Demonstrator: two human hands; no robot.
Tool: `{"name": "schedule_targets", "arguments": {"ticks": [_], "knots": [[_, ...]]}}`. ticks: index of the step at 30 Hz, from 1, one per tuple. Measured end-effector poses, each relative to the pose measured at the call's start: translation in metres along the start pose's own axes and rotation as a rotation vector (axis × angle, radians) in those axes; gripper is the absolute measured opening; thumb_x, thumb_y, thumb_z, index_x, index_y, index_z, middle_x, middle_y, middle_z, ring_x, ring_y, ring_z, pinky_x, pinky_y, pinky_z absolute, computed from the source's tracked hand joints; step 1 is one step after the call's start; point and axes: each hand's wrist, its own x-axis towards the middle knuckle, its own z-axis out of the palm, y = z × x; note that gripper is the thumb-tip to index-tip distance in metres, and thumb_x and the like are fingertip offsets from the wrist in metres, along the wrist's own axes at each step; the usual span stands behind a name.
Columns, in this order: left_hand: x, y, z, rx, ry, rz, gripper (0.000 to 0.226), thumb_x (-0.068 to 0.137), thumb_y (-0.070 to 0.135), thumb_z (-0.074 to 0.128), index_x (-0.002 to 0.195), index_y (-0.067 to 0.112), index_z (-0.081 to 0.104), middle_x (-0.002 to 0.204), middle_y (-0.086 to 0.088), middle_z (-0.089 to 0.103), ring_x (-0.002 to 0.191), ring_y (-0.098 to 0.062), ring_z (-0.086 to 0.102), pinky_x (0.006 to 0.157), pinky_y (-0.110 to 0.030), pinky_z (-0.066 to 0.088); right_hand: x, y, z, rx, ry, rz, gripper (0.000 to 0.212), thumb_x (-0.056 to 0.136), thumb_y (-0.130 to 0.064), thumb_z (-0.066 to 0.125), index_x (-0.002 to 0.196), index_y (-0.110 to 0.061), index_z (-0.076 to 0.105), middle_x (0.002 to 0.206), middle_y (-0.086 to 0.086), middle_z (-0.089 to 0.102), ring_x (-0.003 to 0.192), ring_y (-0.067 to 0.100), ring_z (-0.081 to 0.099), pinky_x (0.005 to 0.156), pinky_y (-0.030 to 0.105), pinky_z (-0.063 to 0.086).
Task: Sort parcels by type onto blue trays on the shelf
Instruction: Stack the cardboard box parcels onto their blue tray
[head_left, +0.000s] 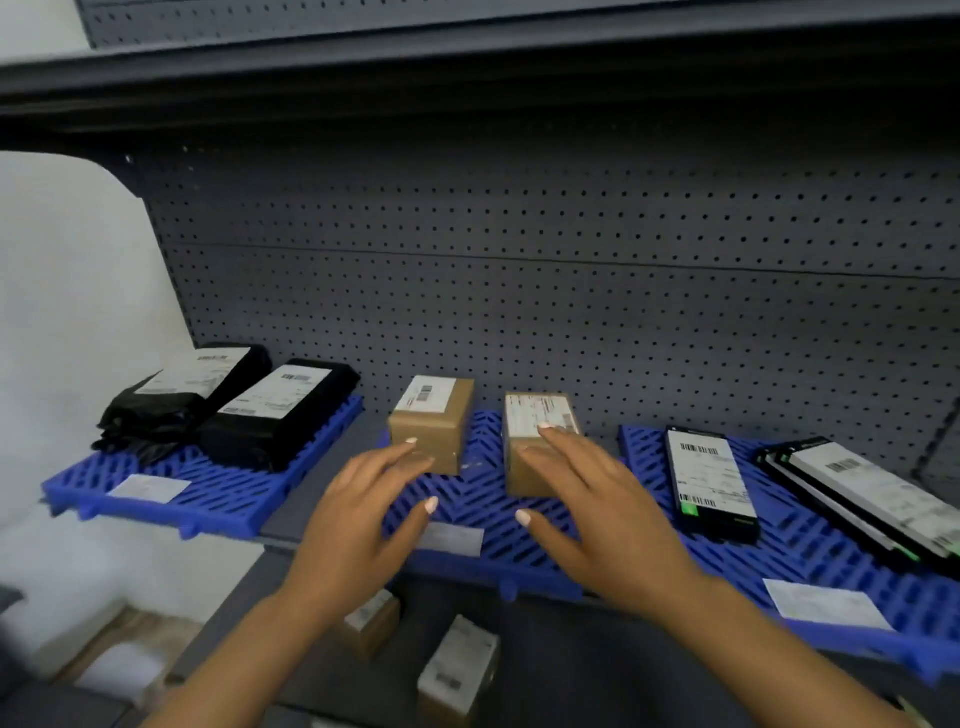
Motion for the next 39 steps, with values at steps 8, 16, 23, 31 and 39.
{"name": "schedule_targets", "arguments": {"ticks": [8,16,23,31,39], "knots": [[-0.108,0.041,0.021,-0.052,-0.133,-0.132,0.048,0.095,0.051,0.041,0.133,0.024,0.049,0.133,0.012,0.050,0.123,-0.004,0.044,0.102,-0.019,0.033,-0.094,-0.009,0.033,0.110,-0.081,-0.094,0.052,0.094,-0.050,0.038,0.138,-0.025,0.044,0.148,0.001,0.039,0.134,0.020,0.036,0.103,0.036,0.035],[-0.180,0.045,0.032,0.009,-0.268,-0.250,0.045,0.092,0.040,0.048,0.133,0.020,0.051,0.132,0.002,0.054,0.118,-0.013,0.049,0.098,-0.021,0.037,-0.156,-0.031,0.090,0.226,-0.322,-0.065,0.052,0.092,-0.047,0.041,0.136,-0.022,0.047,0.147,0.004,0.039,0.135,0.023,0.033,0.100,0.040,0.045],[-0.198,-0.009,0.029,-0.001,-0.345,-0.269,0.050,0.090,0.044,0.045,0.133,0.020,0.050,0.132,-0.001,0.055,0.115,-0.016,0.051,0.094,-0.029,0.043,-0.148,-0.061,0.118,0.235,-0.363,0.044,0.051,0.088,-0.047,0.043,0.132,-0.022,0.051,0.139,0.005,0.049,0.125,0.023,0.046,0.095,0.031,0.041],[-0.217,-0.129,0.047,-0.006,-0.665,-0.344,0.062,0.089,0.050,0.043,0.143,0.020,0.038,0.143,-0.008,0.044,0.125,-0.029,0.047,0.103,-0.039,0.039,-0.117,-0.117,0.194,0.239,-0.450,0.255,0.055,0.089,-0.052,0.038,0.133,-0.022,0.052,0.139,0.004,0.049,0.126,0.026,0.048,0.097,0.038,0.045],[-0.219,-0.213,0.068,0.034,-0.876,-0.267,0.061,0.094,0.044,0.046,0.148,0.022,0.024,0.152,-0.003,0.029,0.133,-0.025,0.034,0.106,-0.035,0.030,-0.113,-0.161,0.265,0.266,-0.518,0.591,0.053,0.084,-0.048,0.047,0.132,-0.026,0.049,0.128,0.012,0.057,0.116,0.031,0.056,0.086,0.043,0.053]]}}
